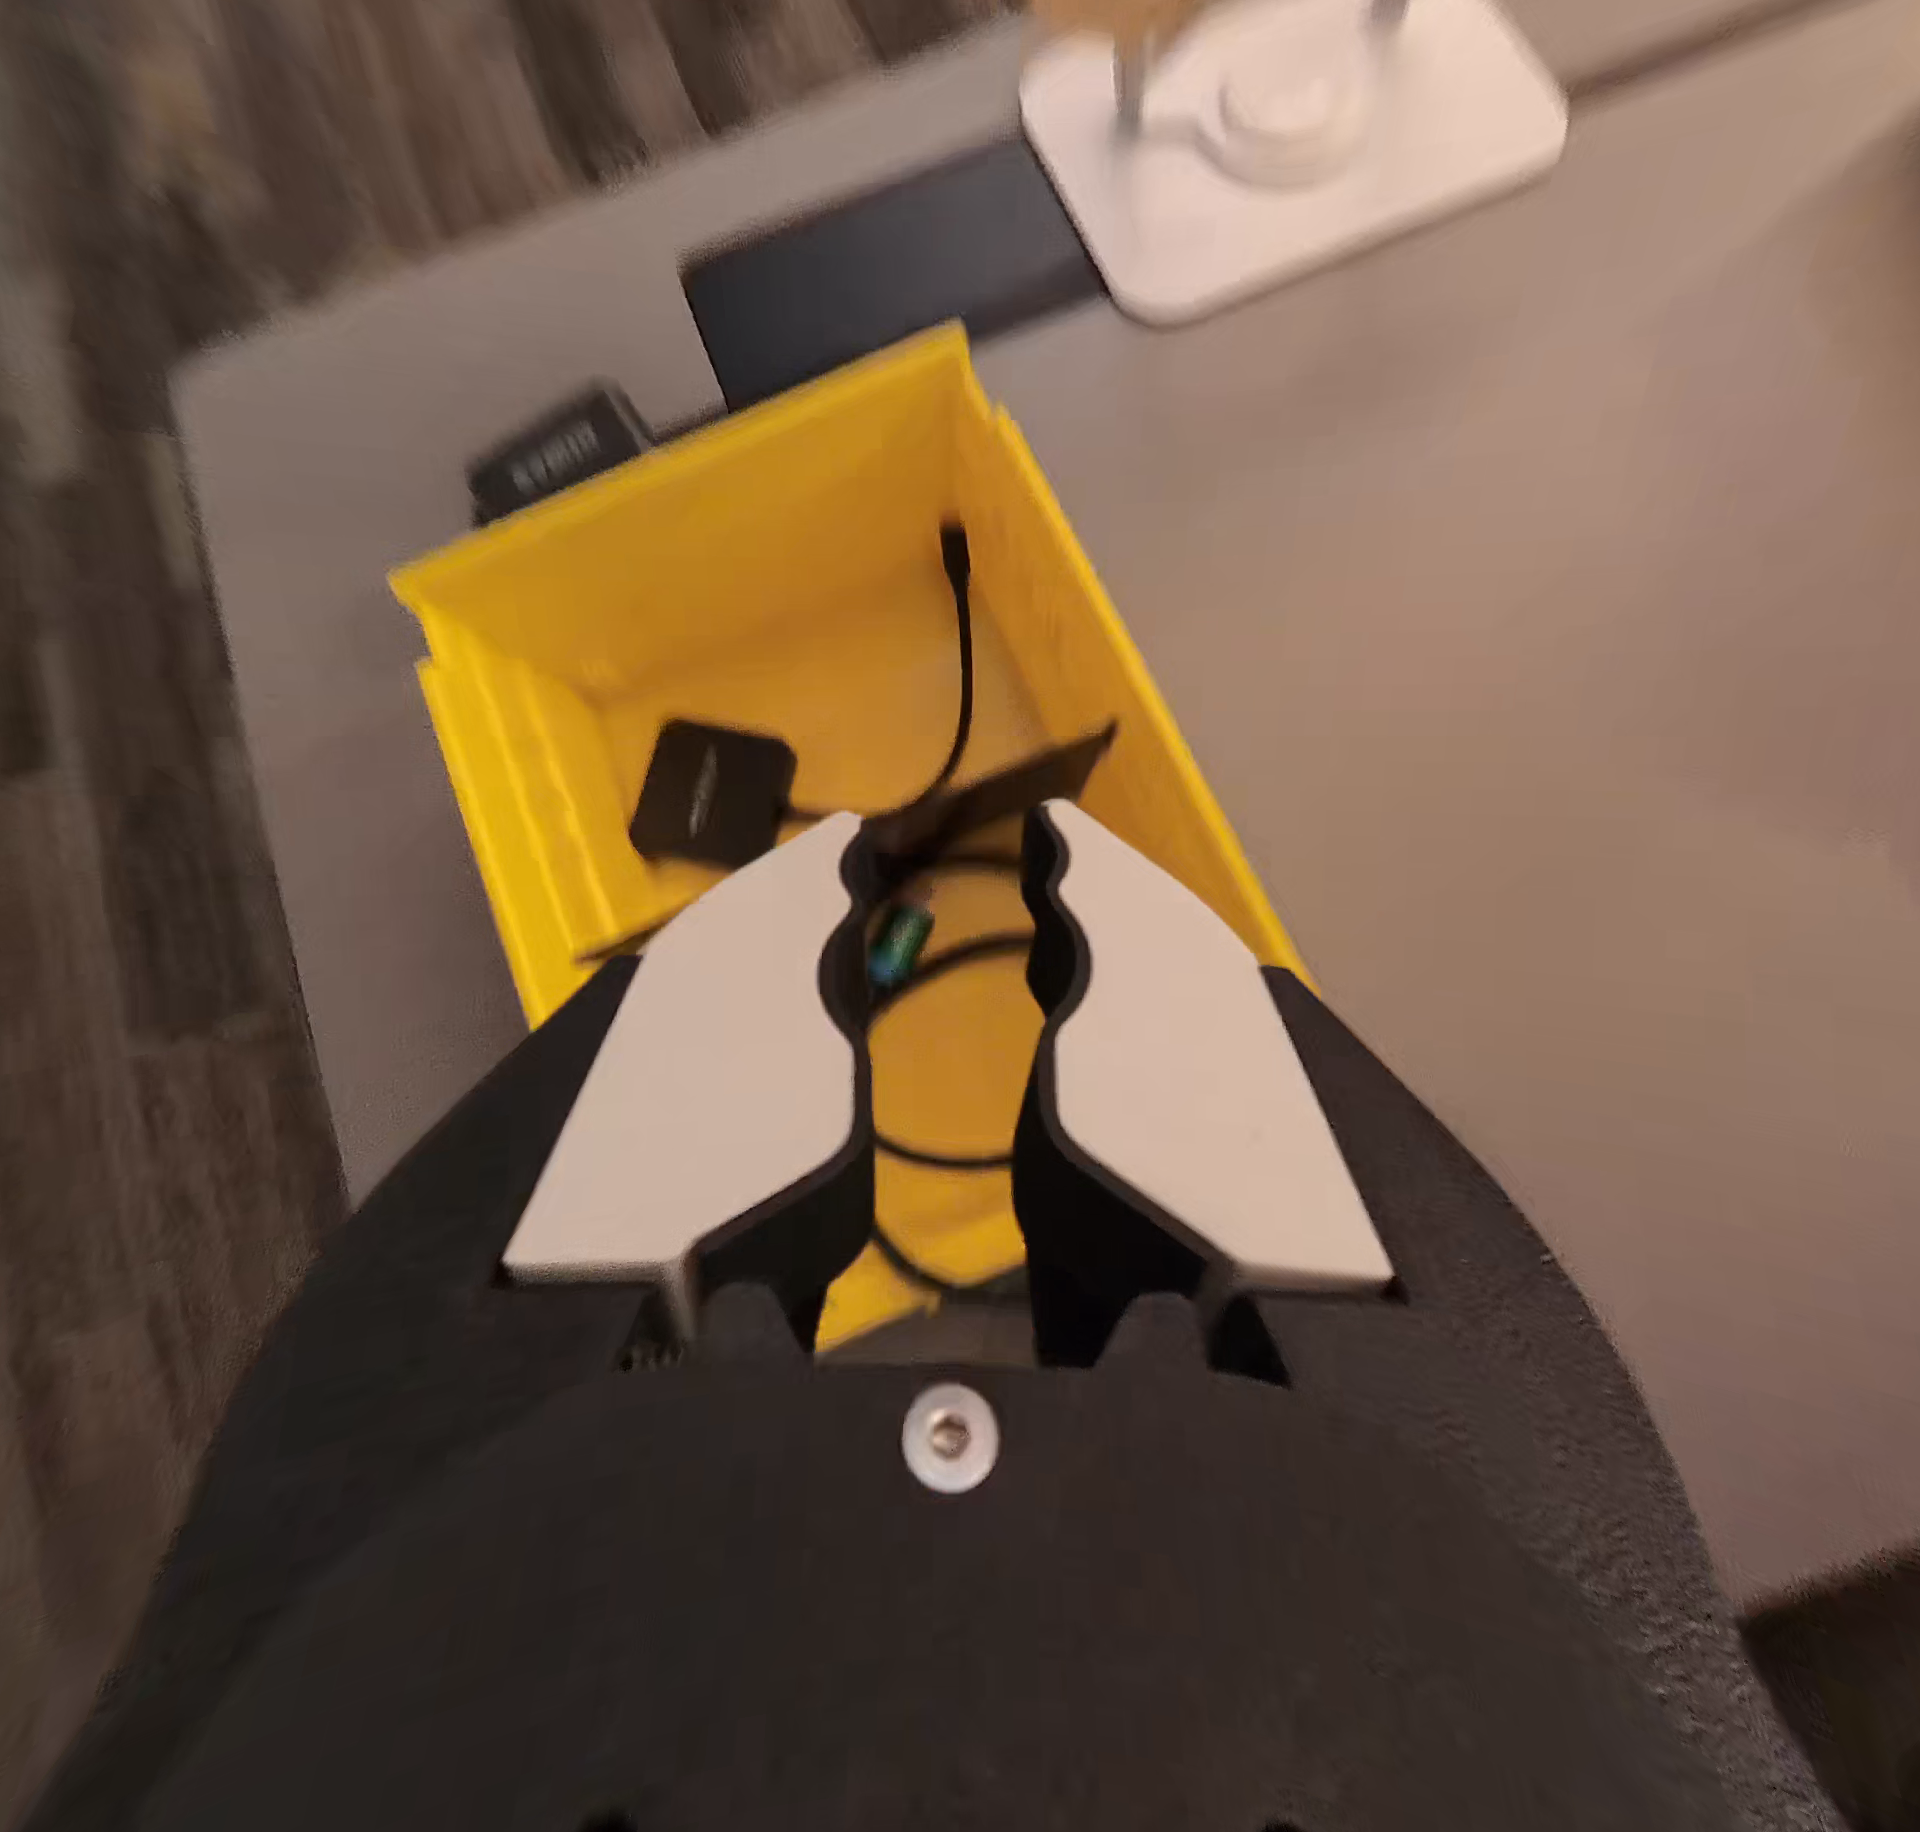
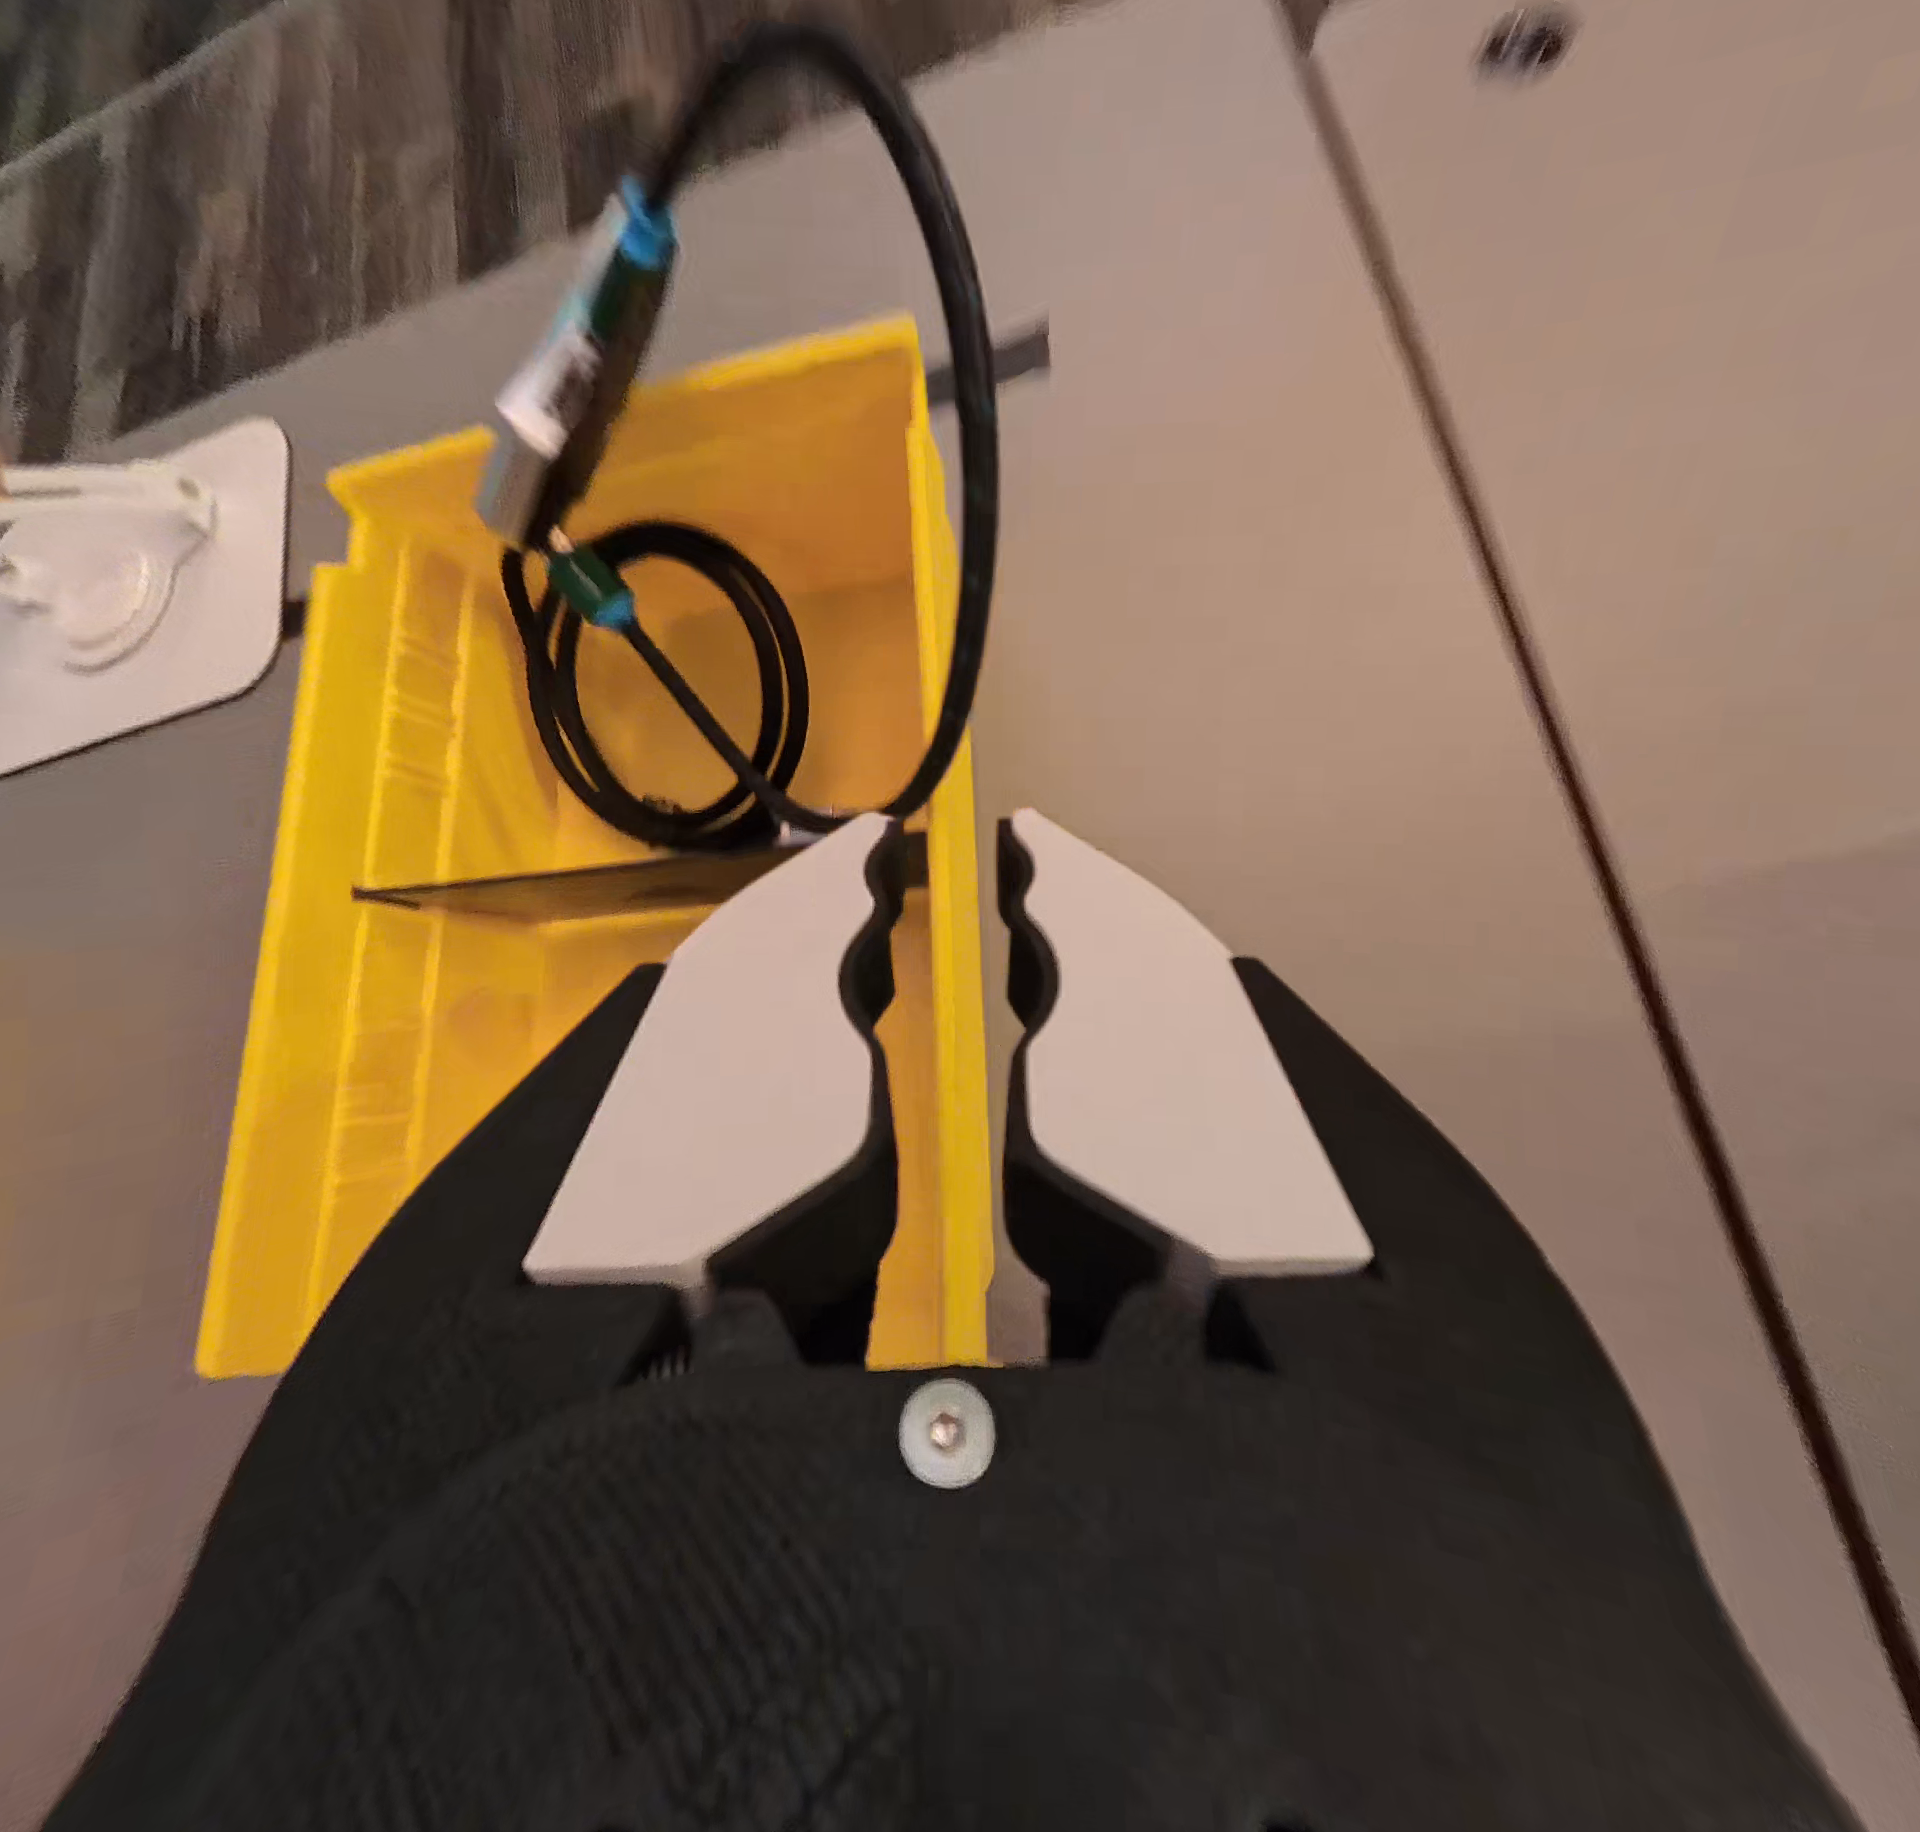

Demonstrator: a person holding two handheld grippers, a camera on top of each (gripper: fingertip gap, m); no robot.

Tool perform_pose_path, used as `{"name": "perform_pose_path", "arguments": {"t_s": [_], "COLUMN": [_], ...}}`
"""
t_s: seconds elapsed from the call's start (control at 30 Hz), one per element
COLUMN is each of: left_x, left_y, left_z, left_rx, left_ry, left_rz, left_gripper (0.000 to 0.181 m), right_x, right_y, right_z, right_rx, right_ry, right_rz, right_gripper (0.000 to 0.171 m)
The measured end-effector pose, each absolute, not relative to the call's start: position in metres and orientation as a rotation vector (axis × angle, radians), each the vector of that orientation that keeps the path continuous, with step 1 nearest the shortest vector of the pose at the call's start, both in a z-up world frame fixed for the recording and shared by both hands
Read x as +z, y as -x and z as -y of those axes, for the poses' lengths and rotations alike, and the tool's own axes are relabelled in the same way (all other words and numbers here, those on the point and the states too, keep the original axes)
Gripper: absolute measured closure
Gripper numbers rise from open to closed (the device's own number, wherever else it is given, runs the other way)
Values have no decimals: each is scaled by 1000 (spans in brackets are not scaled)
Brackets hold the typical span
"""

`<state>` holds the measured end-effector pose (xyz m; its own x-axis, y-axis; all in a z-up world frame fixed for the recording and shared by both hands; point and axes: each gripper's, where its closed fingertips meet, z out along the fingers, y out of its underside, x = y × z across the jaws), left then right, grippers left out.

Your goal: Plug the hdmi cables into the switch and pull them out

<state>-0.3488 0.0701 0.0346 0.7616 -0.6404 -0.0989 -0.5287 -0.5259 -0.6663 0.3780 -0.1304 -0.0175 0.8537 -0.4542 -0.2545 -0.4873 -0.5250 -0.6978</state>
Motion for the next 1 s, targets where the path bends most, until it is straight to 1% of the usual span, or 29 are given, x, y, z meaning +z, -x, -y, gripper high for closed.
{"name": "perform_pose_path", "arguments": {"t_s": [0.1, 0.2, 0.3, 0.47, 0.6, 0.87, 0.9, 1.0], "left_x": [0, -37, -65, -84, -99, -119, -120, -122], "left_y": [374, 380, 375, 352, 360, 366, 367, 366], "left_z": [-47, -17, 0, 1, -5, 3, 4, 7], "left_rx": [-173, -196, -246, -344, -307, -376, -374, -375], "left_ry": [2419, 2543, 2632, 2564, 2626, 2753, 2769, 2790], "left_rz": [-1012, -1284, -1491, -1702, -1706, -1743, -1752, -1778], "left_gripper": [154, 154, 154, 154, 154, 157, 158, 171], "right_x": [30, 69, 88, 78, 70, 66, 66, 65], "right_y": [-370, -345, -319, -302, -302, -310, -311, -311], "right_z": [130, 121, 108, 94, 91, 94, 94, 94], "right_rx": [-80, -64, -3, 27, 47, 77, 79, 90], "right_ry": [2053, 1916, 1855, 1926, 1953, 1946, 1946, 1945], "right_rz": [-585, -482, -394, -327, -332, -366, -368, -370], "right_gripper": [147, 147, 147, 147, 146, 147, 147, 147]}}
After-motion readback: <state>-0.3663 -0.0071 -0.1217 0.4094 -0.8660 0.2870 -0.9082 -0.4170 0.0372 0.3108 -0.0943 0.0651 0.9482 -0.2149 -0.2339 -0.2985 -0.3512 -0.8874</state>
